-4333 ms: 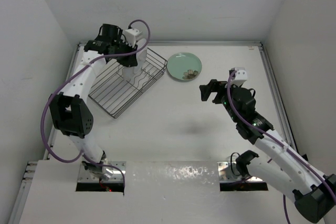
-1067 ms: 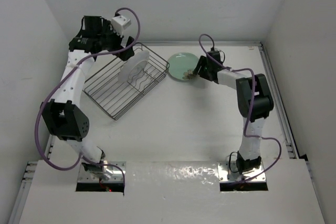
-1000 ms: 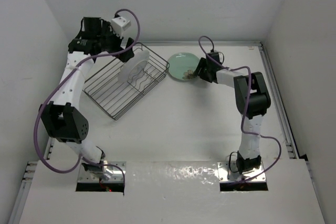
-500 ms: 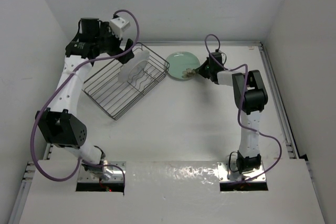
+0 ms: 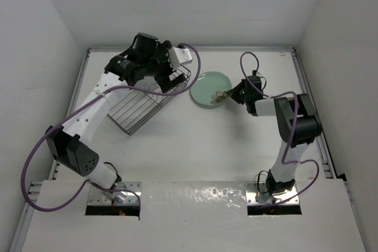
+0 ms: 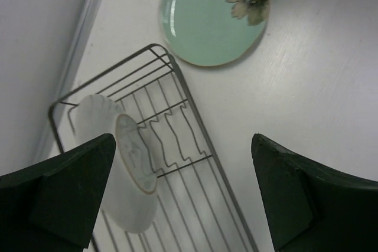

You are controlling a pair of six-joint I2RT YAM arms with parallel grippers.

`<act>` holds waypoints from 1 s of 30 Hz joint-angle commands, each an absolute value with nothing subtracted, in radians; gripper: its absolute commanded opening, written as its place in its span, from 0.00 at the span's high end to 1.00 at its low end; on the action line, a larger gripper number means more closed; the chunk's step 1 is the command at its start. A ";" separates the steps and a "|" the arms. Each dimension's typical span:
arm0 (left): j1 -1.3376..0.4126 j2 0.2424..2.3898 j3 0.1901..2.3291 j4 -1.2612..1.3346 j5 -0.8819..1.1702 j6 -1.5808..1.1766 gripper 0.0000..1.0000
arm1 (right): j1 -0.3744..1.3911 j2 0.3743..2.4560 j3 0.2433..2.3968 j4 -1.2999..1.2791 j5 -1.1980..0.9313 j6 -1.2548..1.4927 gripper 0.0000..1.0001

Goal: Load the plates into the dish rack

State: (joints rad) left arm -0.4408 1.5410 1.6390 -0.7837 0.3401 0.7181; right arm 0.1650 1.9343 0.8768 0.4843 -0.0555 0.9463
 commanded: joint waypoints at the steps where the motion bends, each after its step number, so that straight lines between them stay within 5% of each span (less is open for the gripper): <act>1: -0.475 1.543 1.715 -0.771 0.240 0.862 0.04 | 0.170 1.794 0.766 0.624 -0.052 0.926 1.00; 7: -0.641 1.588 1.703 -0.753 -0.116 1.179 0.00 | 0.179 1.623 0.559 0.758 -0.049 1.022 1.00; 12: -0.834 1.511 1.479 -0.570 -0.089 1.401 0.00 | 0.201 1.516 0.456 0.860 -0.035 1.091 1.00; 17: -0.954 1.566 1.278 -0.330 -0.028 1.239 0.00 | 0.216 1.404 0.352 0.891 -0.025 1.153 1.00; 30: -0.994 1.882 1.333 -0.200 -0.086 0.775 0.04 | 0.216 1.175 0.221 0.850 0.031 1.187 1.00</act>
State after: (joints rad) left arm -0.9867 1.8664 1.2961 -0.2966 -0.0273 0.8841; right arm 0.2131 1.2110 0.2127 0.6399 0.0498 1.0992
